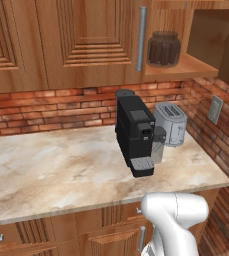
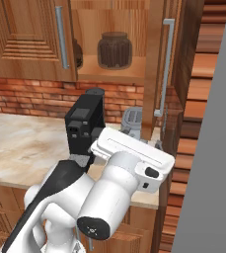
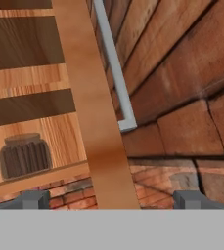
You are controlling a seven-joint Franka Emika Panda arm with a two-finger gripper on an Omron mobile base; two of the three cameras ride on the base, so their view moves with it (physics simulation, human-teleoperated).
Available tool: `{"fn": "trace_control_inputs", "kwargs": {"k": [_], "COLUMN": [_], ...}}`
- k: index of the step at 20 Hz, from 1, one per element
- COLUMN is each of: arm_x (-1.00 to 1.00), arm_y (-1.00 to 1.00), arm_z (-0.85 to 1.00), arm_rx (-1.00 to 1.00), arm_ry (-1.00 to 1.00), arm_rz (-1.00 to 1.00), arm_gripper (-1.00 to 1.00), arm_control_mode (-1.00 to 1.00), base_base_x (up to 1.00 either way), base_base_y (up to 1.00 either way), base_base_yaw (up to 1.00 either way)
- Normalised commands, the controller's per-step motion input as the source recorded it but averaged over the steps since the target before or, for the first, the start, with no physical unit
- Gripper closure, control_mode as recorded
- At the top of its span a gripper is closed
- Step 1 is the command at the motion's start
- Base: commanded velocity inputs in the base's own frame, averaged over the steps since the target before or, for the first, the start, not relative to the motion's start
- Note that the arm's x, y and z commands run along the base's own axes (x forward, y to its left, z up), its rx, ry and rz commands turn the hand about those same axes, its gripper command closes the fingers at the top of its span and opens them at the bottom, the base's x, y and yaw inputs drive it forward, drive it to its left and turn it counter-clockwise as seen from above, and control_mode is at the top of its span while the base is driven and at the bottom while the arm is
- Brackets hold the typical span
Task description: Pick the jar and jar from the dining table and place them in the open cabinet. Close the cabinet after placing the objects.
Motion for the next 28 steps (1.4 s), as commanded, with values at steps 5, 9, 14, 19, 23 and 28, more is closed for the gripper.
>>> {"fn": "trace_control_inputs", "kwargs": {"k": [5, 9, 14, 19, 23, 28], "arm_x": [0.22, 0.45, 0.43, 0.39, 0.45, 0.4], "arm_y": [-0.24, -0.03, 0.0, 0.0, 0.11, 0.51], "arm_z": [-0.02, -0.01, -0.01, 0.0, -0.01, -0.01], "arm_rx": [0.0, 0.0, 0.0, 0.0, 0.0, -0.02], "arm_ry": [-0.03, 0.0, 0.0, -0.01, 0.0, -0.02], "arm_rz": [0.01, 0.0, 0.0, 0.0, 0.0, 0.04], "arm_gripper": [-1.0, -1.0, -1.0, -1.0, -1.0, -1.0], "arm_control_mode": [-1.0, -1.0, -1.0, -1.0, -1.0, -1.0], "base_base_x": [0.0, 0.0, 0.0, 0.0, 0.0, 0.0], "base_base_y": [0.0, 0.0, 0.0, 0.0, 0.0, 0.0], "base_base_yaw": [0.0, 0.0, 0.0, 0.0, 0.0, 0.0]}}
